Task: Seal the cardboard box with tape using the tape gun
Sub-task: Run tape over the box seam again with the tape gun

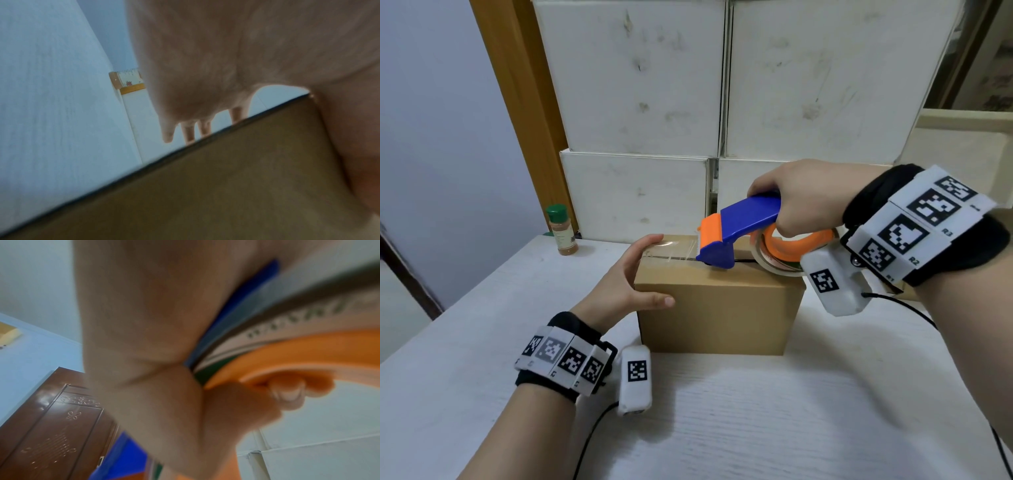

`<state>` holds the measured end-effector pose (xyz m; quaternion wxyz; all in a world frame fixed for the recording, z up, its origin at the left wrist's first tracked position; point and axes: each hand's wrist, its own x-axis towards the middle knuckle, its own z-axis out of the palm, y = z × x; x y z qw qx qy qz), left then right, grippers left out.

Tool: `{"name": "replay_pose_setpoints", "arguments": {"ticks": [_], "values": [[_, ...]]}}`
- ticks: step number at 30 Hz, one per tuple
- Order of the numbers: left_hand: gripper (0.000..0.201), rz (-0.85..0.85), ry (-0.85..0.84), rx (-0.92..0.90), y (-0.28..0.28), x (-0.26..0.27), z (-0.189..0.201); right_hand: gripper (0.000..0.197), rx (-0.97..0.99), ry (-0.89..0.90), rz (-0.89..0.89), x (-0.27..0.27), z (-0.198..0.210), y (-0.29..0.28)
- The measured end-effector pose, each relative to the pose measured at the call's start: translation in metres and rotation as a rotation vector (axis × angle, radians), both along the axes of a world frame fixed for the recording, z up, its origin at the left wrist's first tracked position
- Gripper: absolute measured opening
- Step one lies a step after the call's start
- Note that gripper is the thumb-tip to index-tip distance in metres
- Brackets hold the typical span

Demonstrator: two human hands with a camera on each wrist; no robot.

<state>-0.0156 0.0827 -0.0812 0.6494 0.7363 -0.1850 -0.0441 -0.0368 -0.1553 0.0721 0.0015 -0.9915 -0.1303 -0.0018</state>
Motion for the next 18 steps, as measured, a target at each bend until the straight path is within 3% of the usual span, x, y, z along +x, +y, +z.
{"name": "replay_pose_setpoints", "arguments": {"ticks": [5, 14, 16, 18], "values": [[0.093, -0.017, 0.015, 0.119, 0.002, 0.001, 0.009, 0.044, -0.015, -0.002, -0.014, 0.001, -0.001, 0.004], [0.108, -0.063, 0.07, 0.317, 0.013, 0.008, 0.016, 0.041, -0.068, 0.017, -0.019, 0.005, 0.0, 0.009], [0.1, -0.058, 0.093, 0.299, 0.014, 0.008, 0.021, 0.041, -0.073, 0.017, -0.017, 0.005, -0.001, 0.011], [0.078, -0.019, 0.133, 0.254, 0.012, 0.008, 0.029, 0.041, -0.074, 0.016, -0.013, 0.005, -0.001, 0.011]]}}
